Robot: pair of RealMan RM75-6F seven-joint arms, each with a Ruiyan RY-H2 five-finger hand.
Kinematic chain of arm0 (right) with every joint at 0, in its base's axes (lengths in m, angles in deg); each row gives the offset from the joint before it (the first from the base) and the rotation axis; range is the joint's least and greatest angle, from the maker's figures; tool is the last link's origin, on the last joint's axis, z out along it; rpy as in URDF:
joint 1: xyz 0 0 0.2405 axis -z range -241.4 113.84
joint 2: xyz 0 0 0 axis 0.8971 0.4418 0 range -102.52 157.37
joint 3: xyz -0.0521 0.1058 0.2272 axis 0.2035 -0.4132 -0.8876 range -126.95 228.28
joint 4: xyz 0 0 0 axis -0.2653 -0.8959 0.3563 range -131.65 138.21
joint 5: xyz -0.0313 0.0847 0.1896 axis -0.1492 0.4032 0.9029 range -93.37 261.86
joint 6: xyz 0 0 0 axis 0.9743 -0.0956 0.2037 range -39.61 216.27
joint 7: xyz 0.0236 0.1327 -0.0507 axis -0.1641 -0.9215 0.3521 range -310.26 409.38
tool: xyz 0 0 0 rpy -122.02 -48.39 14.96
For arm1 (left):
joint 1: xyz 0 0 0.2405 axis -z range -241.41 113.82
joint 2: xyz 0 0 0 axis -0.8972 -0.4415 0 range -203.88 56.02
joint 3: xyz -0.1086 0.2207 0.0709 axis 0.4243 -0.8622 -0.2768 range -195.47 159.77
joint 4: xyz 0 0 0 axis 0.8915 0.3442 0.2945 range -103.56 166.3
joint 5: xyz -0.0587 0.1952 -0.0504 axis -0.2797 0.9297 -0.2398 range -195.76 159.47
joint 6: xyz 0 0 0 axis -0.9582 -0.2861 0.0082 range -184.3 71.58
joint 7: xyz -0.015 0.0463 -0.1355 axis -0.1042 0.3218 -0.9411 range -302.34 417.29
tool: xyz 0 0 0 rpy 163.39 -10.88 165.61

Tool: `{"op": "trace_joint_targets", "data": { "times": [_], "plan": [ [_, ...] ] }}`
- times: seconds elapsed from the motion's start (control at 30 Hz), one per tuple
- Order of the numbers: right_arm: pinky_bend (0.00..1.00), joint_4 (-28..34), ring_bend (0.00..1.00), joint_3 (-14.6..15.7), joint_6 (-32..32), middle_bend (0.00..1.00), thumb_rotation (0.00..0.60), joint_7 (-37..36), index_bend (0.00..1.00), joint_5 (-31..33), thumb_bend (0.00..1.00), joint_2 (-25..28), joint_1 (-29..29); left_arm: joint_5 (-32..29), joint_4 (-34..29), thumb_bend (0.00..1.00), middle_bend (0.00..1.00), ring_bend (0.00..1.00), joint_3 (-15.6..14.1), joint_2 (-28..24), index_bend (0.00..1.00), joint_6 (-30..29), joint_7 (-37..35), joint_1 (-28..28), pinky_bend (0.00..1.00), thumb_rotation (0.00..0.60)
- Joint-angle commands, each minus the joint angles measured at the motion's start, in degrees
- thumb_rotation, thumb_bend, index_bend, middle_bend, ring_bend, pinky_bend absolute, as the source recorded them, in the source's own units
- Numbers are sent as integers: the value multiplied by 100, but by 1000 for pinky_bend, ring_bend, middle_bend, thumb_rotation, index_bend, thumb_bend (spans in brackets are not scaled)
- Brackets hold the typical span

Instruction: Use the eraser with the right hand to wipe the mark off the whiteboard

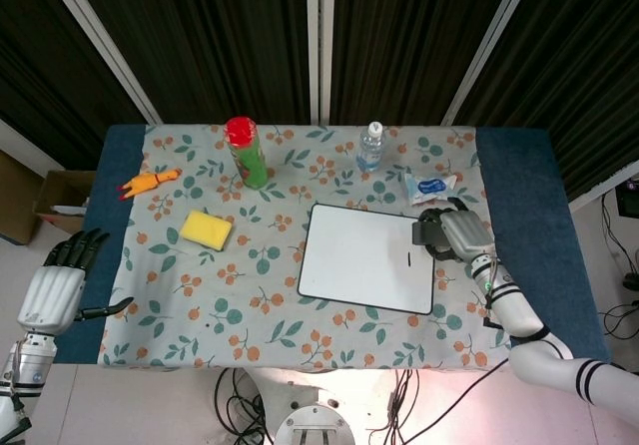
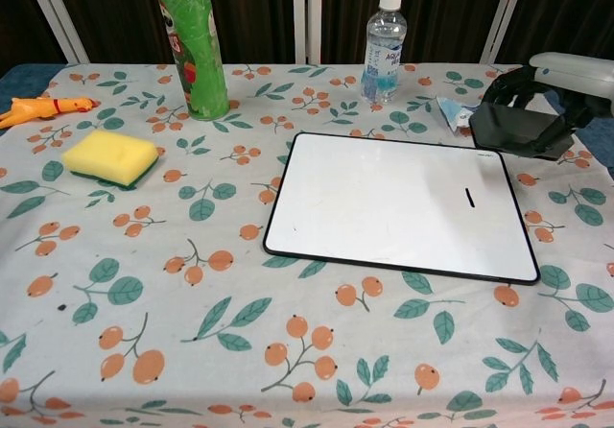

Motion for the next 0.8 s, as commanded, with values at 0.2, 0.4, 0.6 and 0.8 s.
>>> {"op": "trace_joint_targets", "data": {
  "times": [0.2,0.4,0.6,0.8],
  "plan": [
    [102,-107,416,-14,-180,509,600,914,693,918,402,-515,-446,-108,16,60,81,63,32,-55,101,-54,-25,-56,163,244],
    [100,-74,425,44,-168,515,600,1198,698,1287,416,-634,-567,-118,78,60,81,63,19,-30,101,-5,-91,-47,163,244],
    [100,-51,438,92,-24,530,600,1445,714,1508,423,-800,-665,-133,127,60,82,63,26,-6,101,34,-151,-28,163,241],
    [96,-136,443,156,89,544,600,1633,726,1682,423,-965,-728,-140,168,61,82,63,21,-13,102,35,-201,-36,163,244]
  ]
}}
